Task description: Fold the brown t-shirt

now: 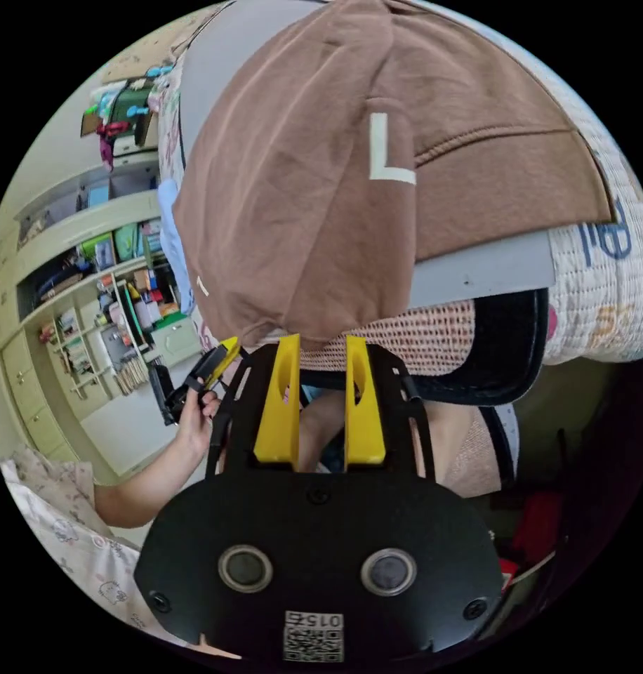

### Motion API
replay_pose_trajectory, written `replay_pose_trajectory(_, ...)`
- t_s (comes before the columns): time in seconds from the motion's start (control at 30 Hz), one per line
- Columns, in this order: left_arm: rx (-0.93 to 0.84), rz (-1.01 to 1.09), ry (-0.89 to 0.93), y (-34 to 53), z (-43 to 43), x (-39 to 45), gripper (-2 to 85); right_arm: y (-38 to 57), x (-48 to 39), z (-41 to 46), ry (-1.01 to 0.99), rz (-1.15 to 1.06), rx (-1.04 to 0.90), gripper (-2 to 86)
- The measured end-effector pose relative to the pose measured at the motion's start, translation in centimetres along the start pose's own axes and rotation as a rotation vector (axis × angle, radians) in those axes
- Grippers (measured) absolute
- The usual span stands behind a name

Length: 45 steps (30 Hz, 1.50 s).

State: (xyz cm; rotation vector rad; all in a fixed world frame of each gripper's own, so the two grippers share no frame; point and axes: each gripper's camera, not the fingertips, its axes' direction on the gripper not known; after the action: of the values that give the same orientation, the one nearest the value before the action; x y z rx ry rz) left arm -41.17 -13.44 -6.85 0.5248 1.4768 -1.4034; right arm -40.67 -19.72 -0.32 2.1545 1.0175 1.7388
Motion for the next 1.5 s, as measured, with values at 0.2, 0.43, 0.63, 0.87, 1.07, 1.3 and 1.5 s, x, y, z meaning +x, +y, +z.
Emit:
replay_pose_trajectory(0.2, -0.023, 0.018, 0.079, 0.8, -0.4, -1.0, -0.1, -2.2, 6.0, -0.8, -0.157, 0.222, 0.047, 12.4)
replay_pose_trajectory(0.43, -0.044, 0.036, 0.150, 2.7, -2.6, -2.4, -0.6, -2.7, 10.2, -0.6, -0.301, 0.326, 0.107, 2.0)
replay_pose_trajectory(0.63, -0.032, 0.100, 0.277, 3.7, -6.0, -2.0, -0.7, -3.0, 10.1, -3.6, -0.355, 0.279, 0.183, -0.1)
replay_pose_trajectory(0.87, 0.202, 0.391, 0.546, -8.1, -10.2, 5.3, -0.1, -15.0, 2.0, -17.6, -0.487, -0.071, 0.432, 0.3)
replay_pose_trajectory(1.07, 0.573, 0.426, 0.664, -22.8, -11.2, 13.0, 4.5, -35.3, -11.3, -25.2, -0.390, -0.383, 0.701, 6.1)
replay_pose_trajectory(1.3, 0.517, 0.670, 0.402, -12.7, -9.5, 11.3, 6.2, -30.2, -8.9, -15.2, -0.157, -0.659, 0.474, 9.3)
replay_pose_trajectory(1.5, 0.148, 0.628, 0.225, 2.7, -0.1, 5.7, 7.8, -21.2, 7.0, 2.7, 0.060, -0.404, 0.036, 12.5)
